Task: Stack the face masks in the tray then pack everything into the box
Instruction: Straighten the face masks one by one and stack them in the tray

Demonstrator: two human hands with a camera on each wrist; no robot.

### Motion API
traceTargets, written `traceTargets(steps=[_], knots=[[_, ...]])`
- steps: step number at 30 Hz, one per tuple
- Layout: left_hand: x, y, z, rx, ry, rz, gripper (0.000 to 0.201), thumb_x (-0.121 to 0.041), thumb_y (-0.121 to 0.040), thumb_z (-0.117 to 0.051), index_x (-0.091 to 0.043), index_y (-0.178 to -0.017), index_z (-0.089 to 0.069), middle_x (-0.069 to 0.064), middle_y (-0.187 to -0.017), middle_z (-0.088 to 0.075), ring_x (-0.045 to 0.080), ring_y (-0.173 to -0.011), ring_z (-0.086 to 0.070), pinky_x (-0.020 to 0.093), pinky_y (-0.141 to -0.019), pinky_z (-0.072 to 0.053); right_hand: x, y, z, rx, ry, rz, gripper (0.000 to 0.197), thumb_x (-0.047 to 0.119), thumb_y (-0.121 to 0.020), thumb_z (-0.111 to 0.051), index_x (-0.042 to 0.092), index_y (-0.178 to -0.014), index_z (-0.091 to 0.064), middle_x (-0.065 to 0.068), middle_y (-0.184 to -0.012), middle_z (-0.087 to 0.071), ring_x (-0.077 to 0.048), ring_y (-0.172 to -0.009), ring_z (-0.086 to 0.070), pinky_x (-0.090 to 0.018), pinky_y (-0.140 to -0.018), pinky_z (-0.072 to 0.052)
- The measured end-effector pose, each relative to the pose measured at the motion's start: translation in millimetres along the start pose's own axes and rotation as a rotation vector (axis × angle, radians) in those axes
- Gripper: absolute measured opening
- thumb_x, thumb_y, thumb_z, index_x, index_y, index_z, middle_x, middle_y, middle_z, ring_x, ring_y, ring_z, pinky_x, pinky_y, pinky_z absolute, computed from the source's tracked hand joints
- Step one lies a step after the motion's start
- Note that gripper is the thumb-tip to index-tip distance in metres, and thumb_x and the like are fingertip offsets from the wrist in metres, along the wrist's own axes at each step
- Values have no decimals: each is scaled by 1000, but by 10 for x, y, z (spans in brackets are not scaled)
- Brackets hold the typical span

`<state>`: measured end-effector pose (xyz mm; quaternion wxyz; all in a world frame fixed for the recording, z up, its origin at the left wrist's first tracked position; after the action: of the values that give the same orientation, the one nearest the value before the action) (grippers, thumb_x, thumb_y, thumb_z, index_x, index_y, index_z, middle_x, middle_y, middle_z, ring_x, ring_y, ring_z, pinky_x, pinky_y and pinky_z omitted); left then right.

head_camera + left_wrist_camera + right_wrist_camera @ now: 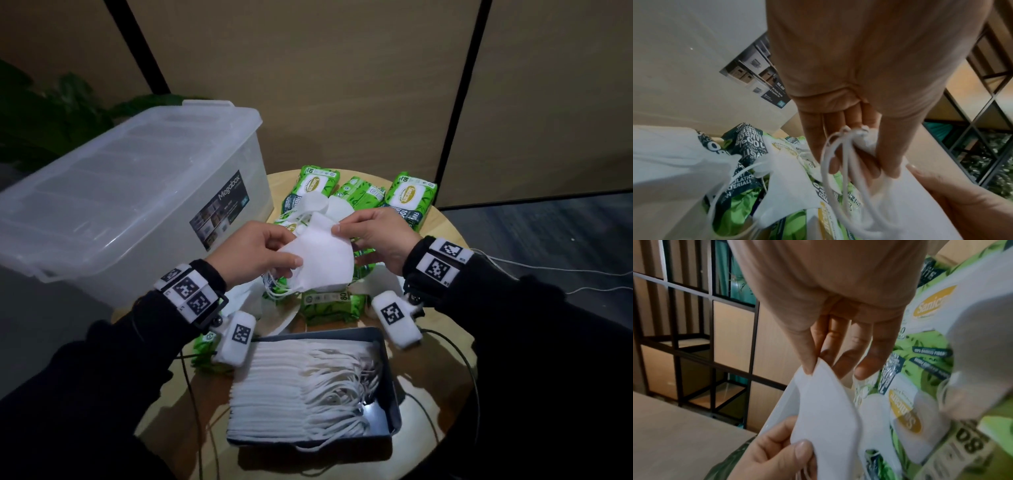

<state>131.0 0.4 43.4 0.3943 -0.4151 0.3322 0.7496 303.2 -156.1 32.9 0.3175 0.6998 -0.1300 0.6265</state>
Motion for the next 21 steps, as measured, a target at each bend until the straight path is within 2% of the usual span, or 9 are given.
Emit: traceTargets(steps=[2,4,7,9,12,15,21], knots=[[-1,-128,-26,-3,-9,69,20,2,-86,-78,14,-99,-69,22,-80,-74,24,-61,-70,35,-66,-59,-65,-62,108,-30,52,-67,19,10,-84,-83,-1,-98,-75,-8,-76,-72,-18,-55,-64,-31,-51,-53],[40,-262,-94,19,1,150,21,4,-87,-75,20,-96,-65,24,-76,-70,22,-57,-68,33,-61,-61,-145,-87,183,-39,133,-111,16,8,-84,-81,-2,-96,-75,-10,-76,-72,-20,-57,-65,-31,-52,-52],[147,-422,-247,95,-36,263,13,6,-89,-73,15,-82,-67,25,-73,-69,23,-54,-68,31,-55,-59,-226,-159,332,-102,277,-100,13,13,-85,-81,2,-90,-77,-11,-78,-75,-21,-59,-66,-28,-53,-50],[211,-473,-314,129,-66,329,13,6,-90,-71,10,-79,-66,23,-68,-68,23,-52,-68,30,-51,-58,-223,-216,469,-172,506,-76,20,23,-85,-83,5,-86,-76,-9,-79,-76,-22,-64,-69,-28,-51,-51],[264,-526,-316,122,-88,389,17,6,-92,-69,7,-75,-65,18,-60,-68,20,-47,-67,26,-45,-54,-214,-220,624,-177,997,-97,39,43,-77,-84,7,-81,-70,-10,-78,-73,-23,-72,-70,-30,-55,-52],[276,-587,-295,115,-93,437,20,5,-92,-69,6,-73,-65,20,-63,-68,23,-48,-67,28,-46,-55,-256,-183,664,-167,1192,-135,50,55,-69,-86,13,-79,-60,-5,-78,-66,-21,-71,-65,-31,-60,-53],[254,-633,-334,151,-139,530,17,3,-92,-70,5,-76,-65,18,-66,-68,25,-52,-68,32,-55,-57,-213,-150,668,-197,1299,-122,49,50,-70,-90,12,-83,-60,-3,-77,-64,-18,-66,-60,-30,-59,-50]])
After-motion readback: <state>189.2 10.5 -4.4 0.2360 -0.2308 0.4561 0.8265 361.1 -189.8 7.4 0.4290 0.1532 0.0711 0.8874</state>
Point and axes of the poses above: each hand's wrist, its own y-axis away from the middle knuckle, its own z-axis out of the back of the hand, x = y × z, the point moved 2 cm from there along -y, towards the middle knuckle
